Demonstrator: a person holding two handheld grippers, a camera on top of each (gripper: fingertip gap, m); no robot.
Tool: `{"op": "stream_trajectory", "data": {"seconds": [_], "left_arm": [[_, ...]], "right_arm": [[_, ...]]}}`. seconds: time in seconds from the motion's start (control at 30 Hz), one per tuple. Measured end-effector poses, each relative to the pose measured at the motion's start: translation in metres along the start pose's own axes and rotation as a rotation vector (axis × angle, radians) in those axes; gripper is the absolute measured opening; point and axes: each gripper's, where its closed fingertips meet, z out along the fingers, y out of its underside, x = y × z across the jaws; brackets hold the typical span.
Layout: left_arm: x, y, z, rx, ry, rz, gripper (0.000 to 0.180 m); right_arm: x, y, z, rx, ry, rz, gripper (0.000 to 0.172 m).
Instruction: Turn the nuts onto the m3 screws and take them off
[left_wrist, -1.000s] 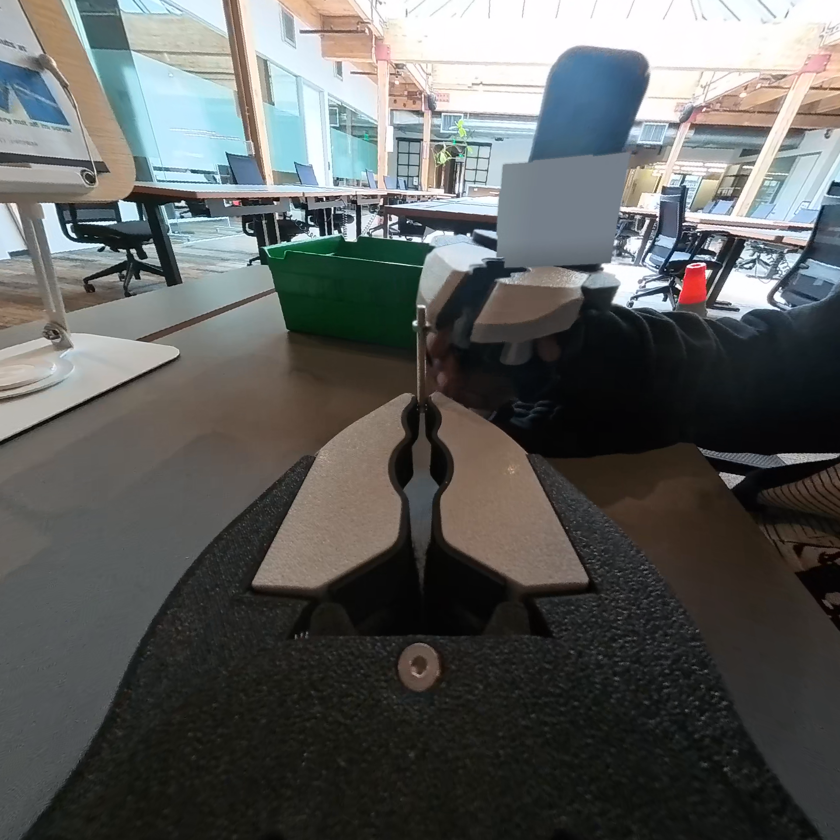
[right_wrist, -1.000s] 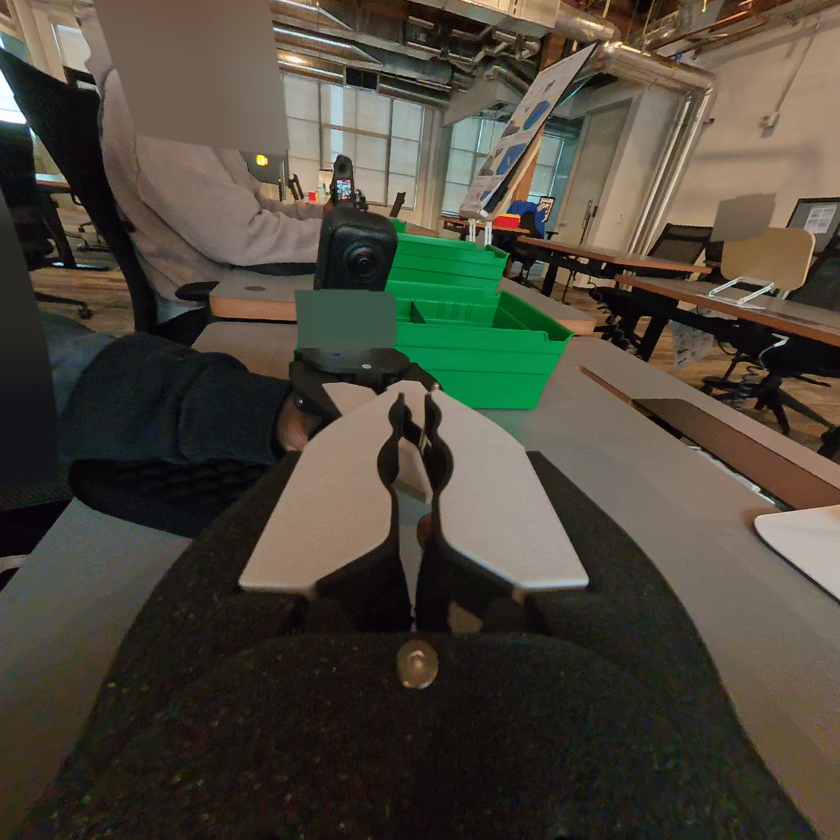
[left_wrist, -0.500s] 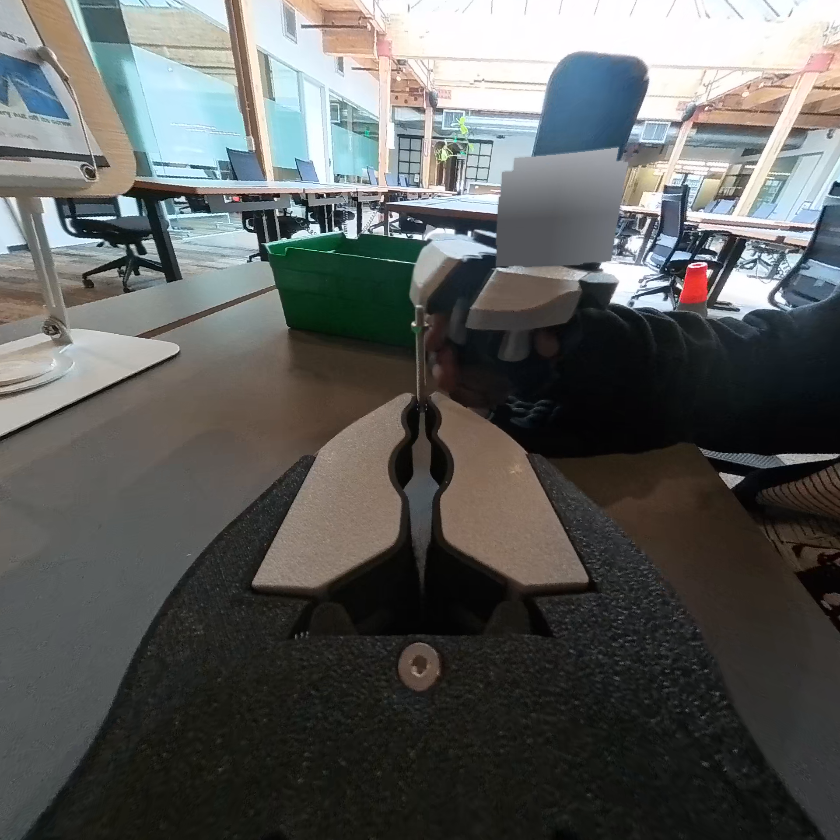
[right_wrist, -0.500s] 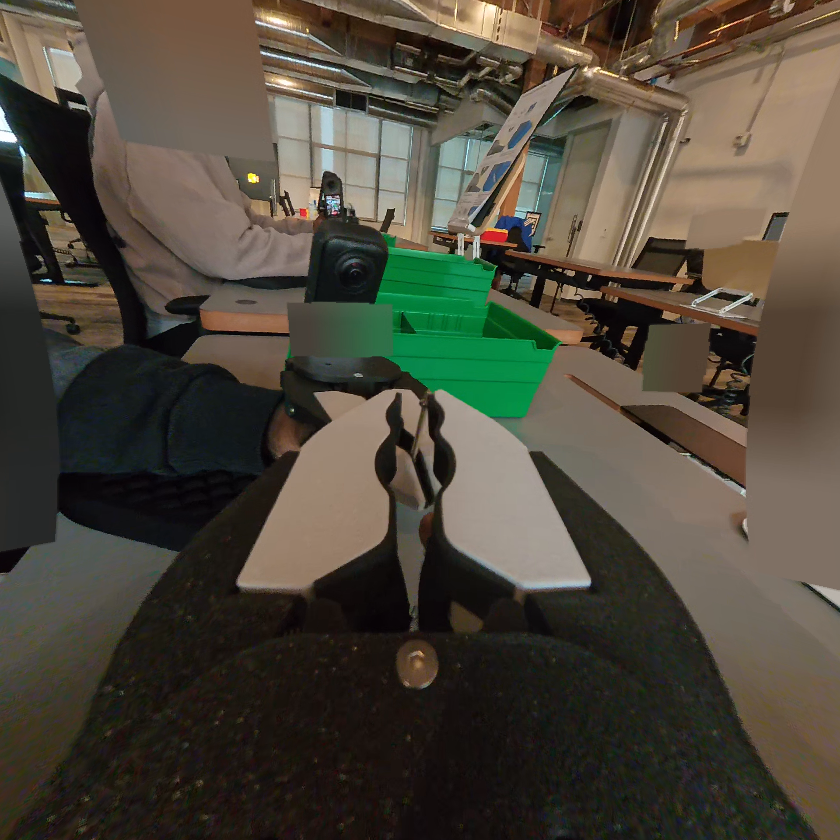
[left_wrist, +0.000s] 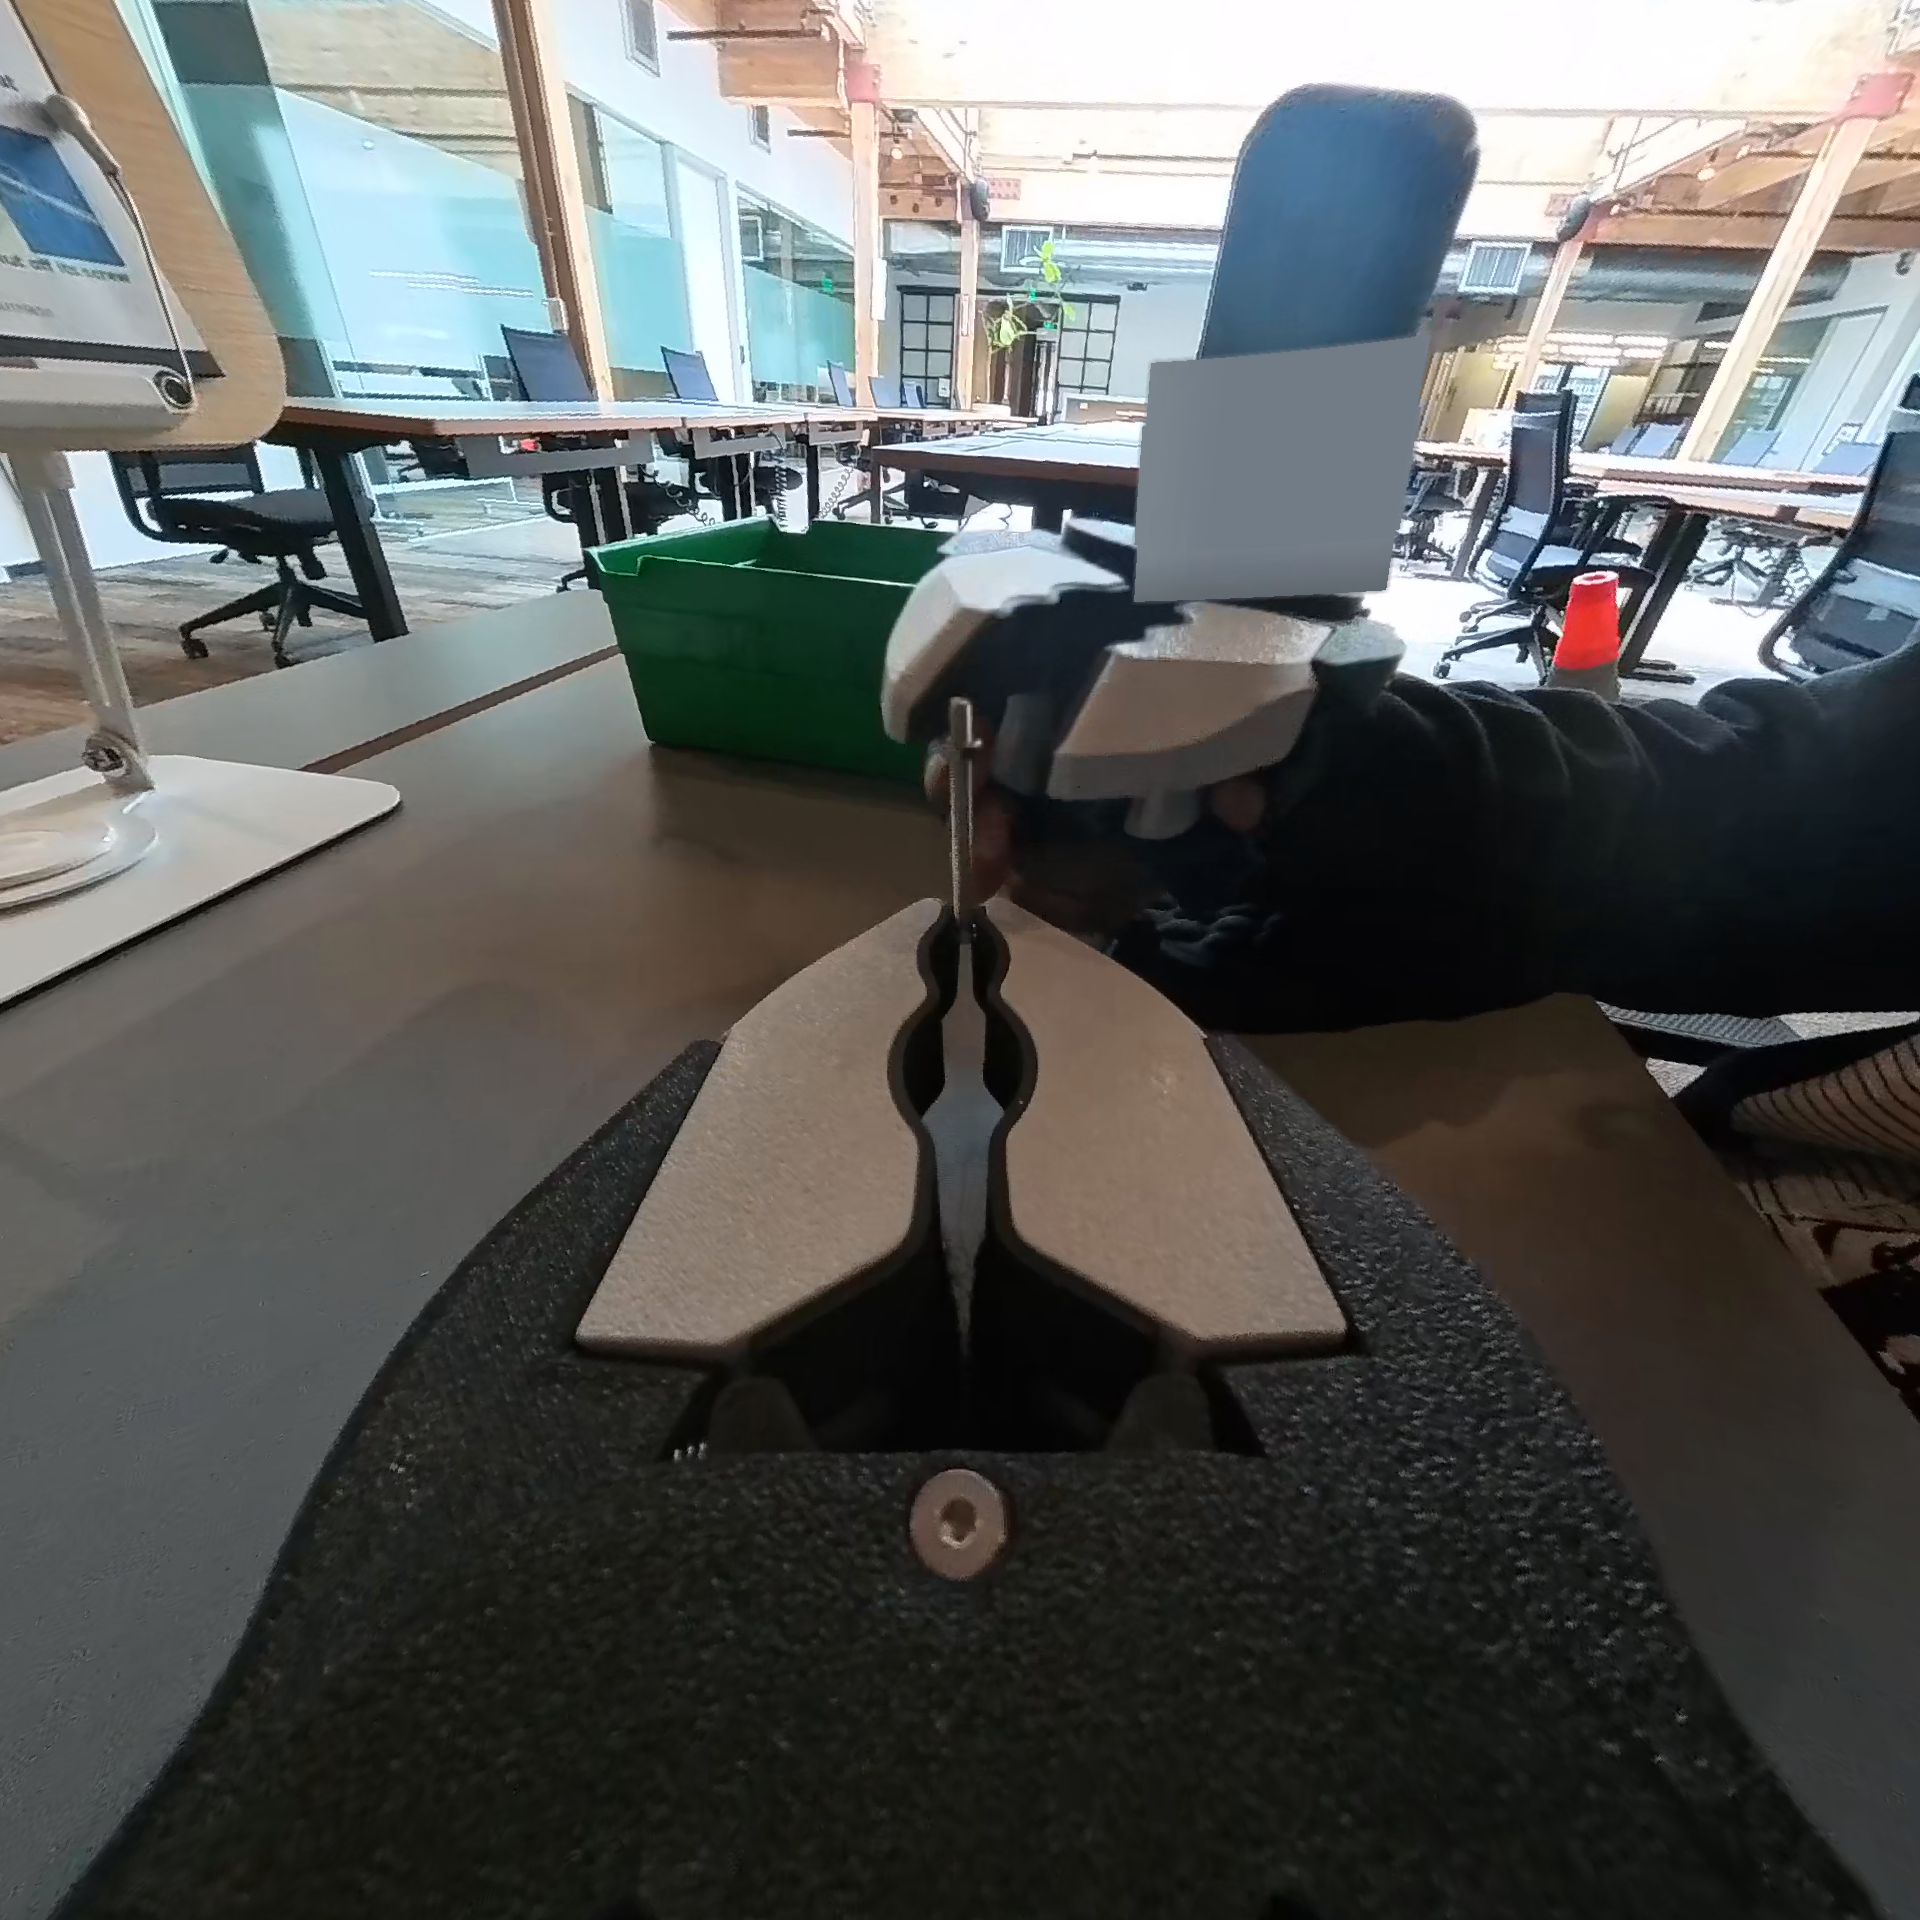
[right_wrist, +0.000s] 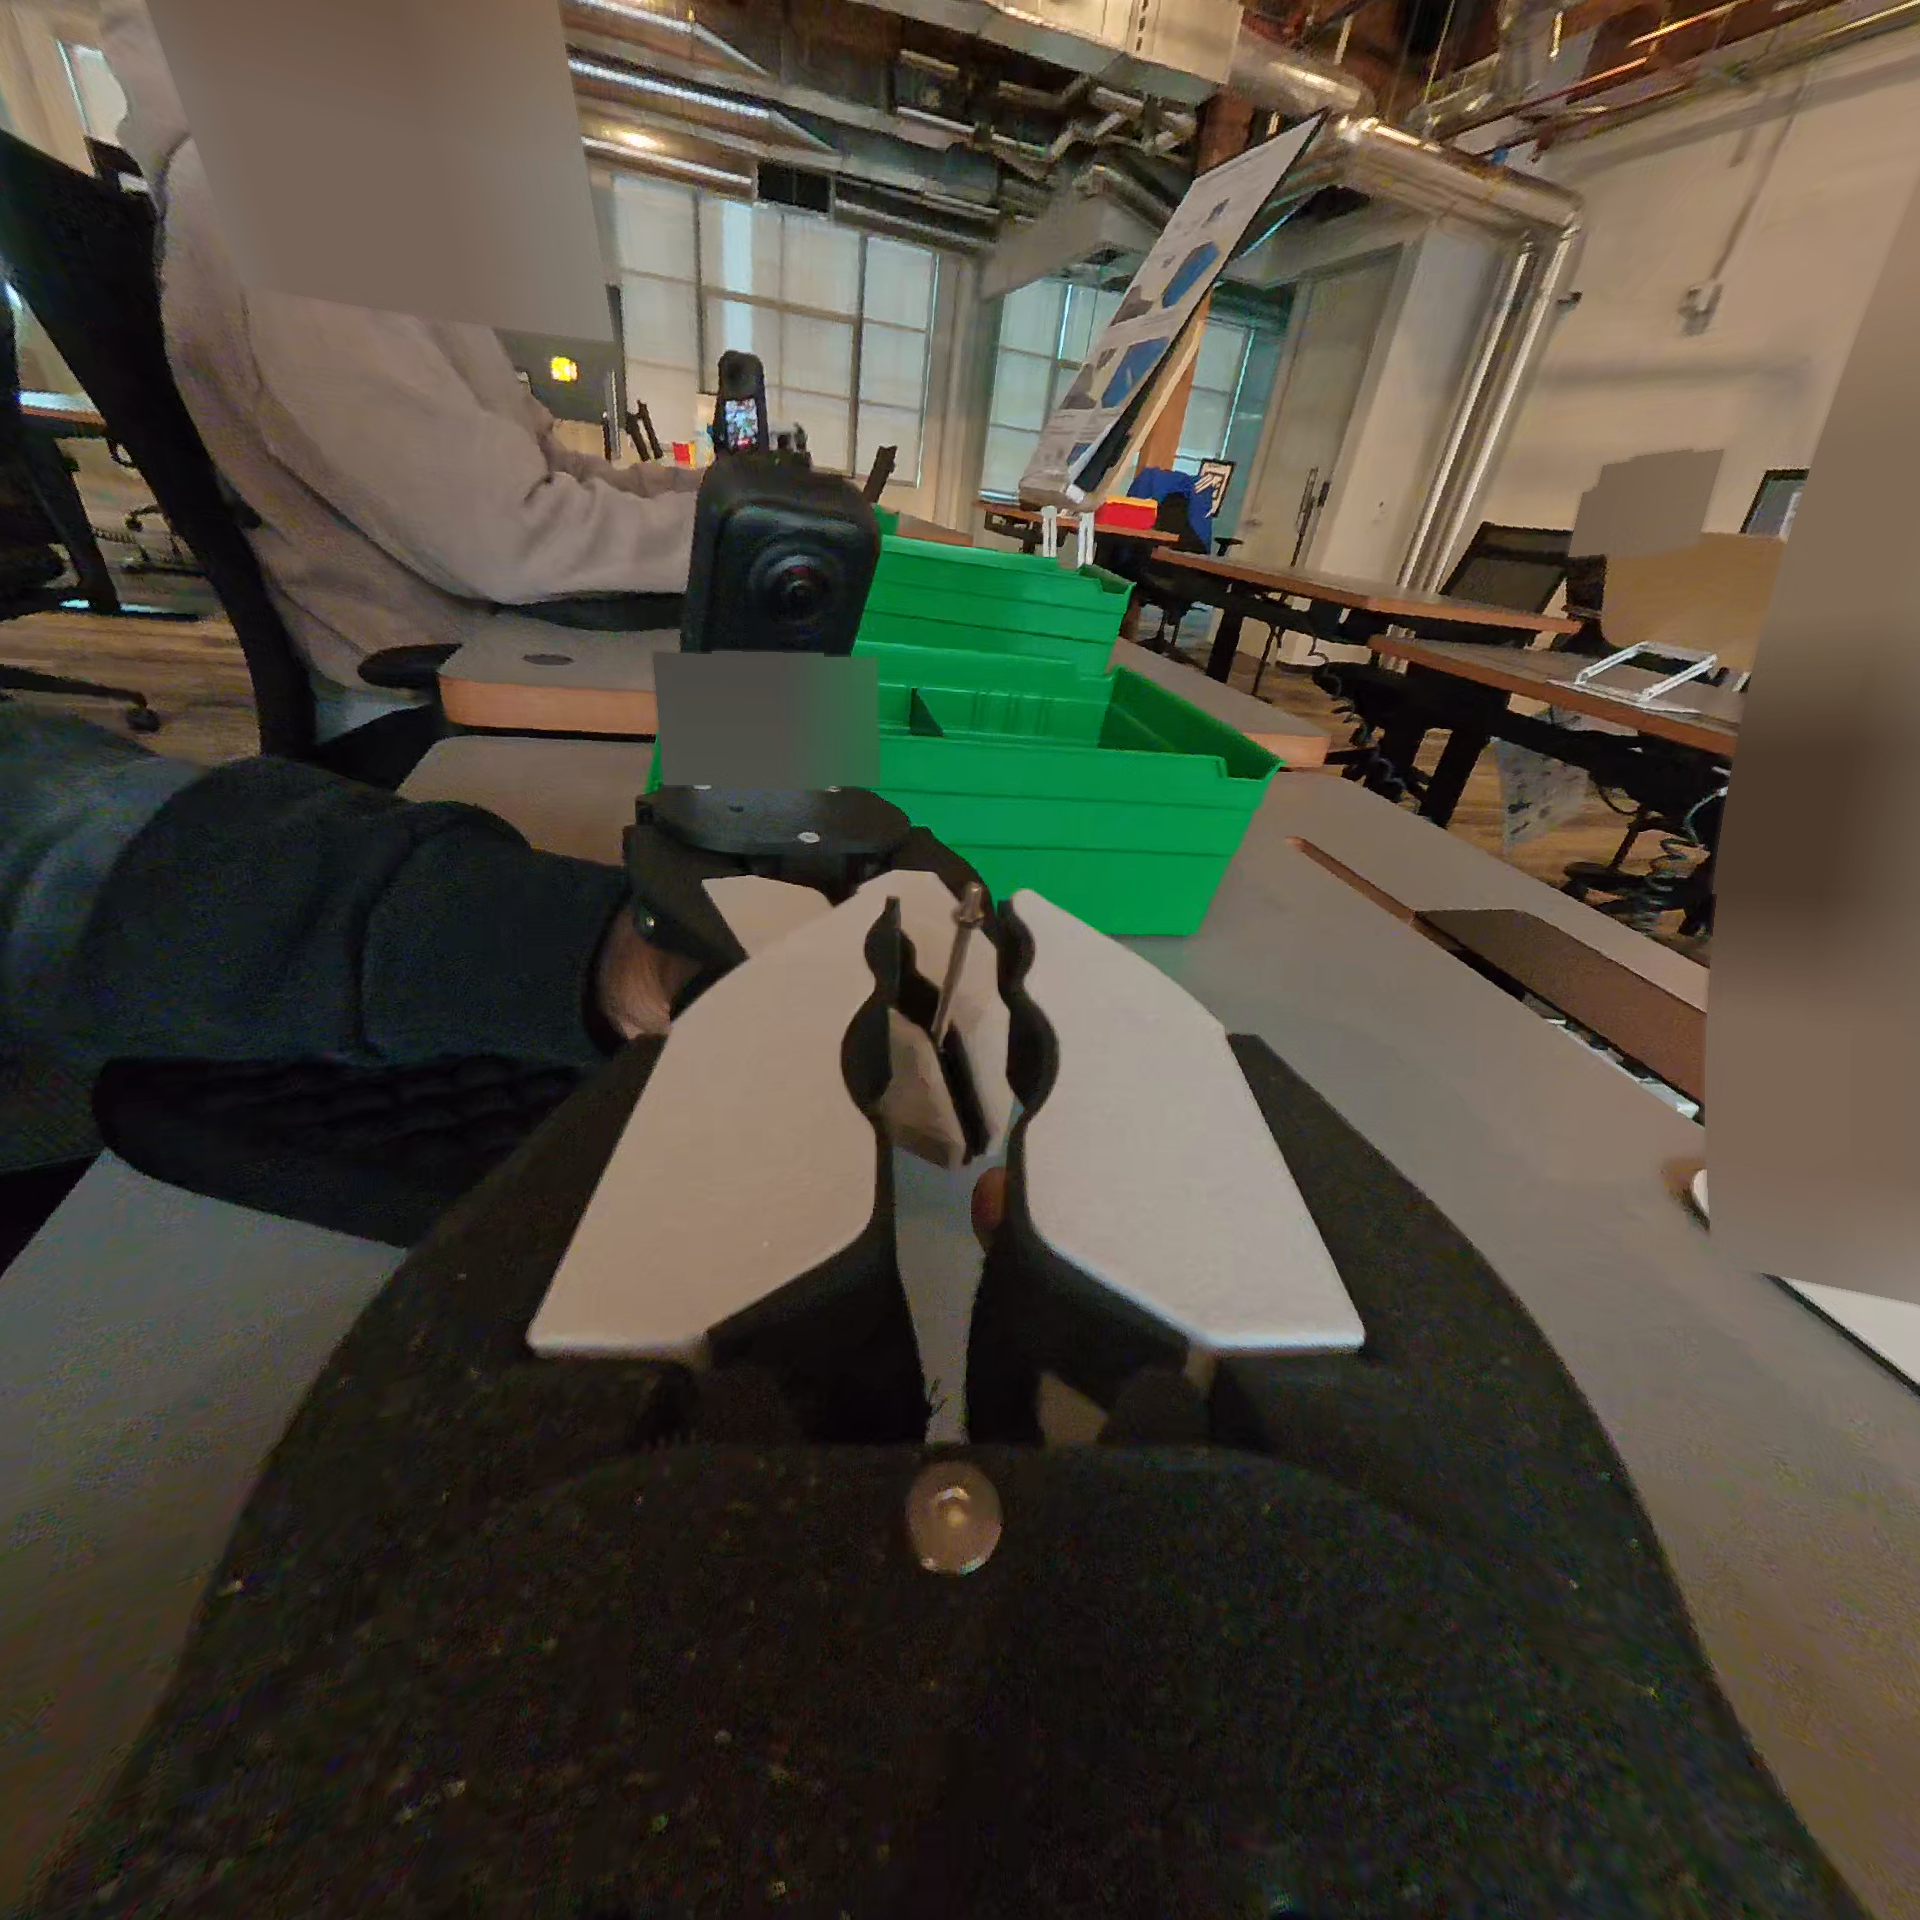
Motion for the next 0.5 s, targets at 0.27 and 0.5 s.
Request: {"op": "stream_trajectory", "data": {"seconds": [0.27,0.5], "left_arm": [[-0.003,-0.002,-0.002,0.018,-0.011,-0.021,0.001],[-0.004,-0.003,-0.002,0.023,-0.017,-0.019,0.001]], "right_arm": [[0.003,-0.005,-0.005,0.004,0.005,0.012,0.008],[0.009,0.017,-0.001,-0.117,0.043,0.031,0.009]]}}
